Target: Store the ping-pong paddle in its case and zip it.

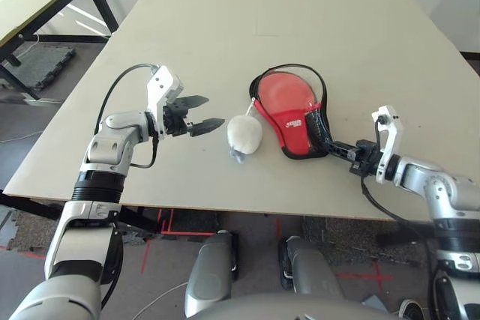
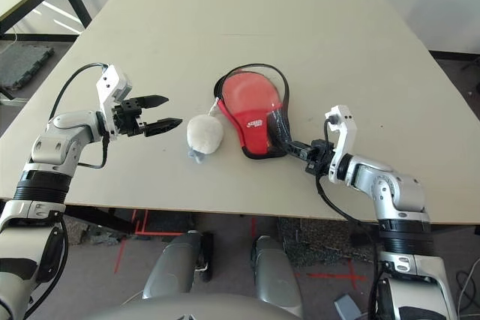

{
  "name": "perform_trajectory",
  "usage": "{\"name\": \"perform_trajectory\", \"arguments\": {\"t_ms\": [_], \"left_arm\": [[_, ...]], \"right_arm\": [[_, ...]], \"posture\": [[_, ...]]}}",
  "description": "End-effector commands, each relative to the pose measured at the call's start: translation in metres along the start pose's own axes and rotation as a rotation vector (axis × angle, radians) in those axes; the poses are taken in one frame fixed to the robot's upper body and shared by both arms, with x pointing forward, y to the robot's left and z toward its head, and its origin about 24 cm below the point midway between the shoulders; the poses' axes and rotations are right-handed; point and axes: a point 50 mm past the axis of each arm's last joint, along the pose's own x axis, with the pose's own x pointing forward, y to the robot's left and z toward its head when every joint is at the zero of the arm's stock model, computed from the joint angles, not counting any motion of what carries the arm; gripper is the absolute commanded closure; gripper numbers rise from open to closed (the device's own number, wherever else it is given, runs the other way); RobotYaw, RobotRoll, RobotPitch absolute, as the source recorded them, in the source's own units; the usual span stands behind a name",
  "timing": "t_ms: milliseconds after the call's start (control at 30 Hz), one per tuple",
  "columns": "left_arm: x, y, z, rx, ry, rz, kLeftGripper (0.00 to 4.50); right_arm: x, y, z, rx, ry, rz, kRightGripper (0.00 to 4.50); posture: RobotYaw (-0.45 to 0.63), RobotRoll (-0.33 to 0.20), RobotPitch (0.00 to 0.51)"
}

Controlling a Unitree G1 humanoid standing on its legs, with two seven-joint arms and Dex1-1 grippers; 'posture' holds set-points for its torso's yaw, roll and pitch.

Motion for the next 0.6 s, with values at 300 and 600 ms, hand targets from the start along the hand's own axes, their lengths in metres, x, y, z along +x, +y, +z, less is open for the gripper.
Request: {"name": "perform_trajectory", "arguments": {"t_ms": [300,600], "left_arm": [[0.006,0.003,-0.004,0.009,0.014,-0.008,0.00],[0.006,0.003,-0.003,0.013,0.018,-0.012,0.00]], "right_arm": [[-0.043,0.007,-0.025,0.077,0.096,0.021,4.49],[-0.058,0.012,-0.034,0.097,0.134,0.034,4.49]], "posture": [[0.08,0.000,0.128],[0.08,0.000,0.124]]}}
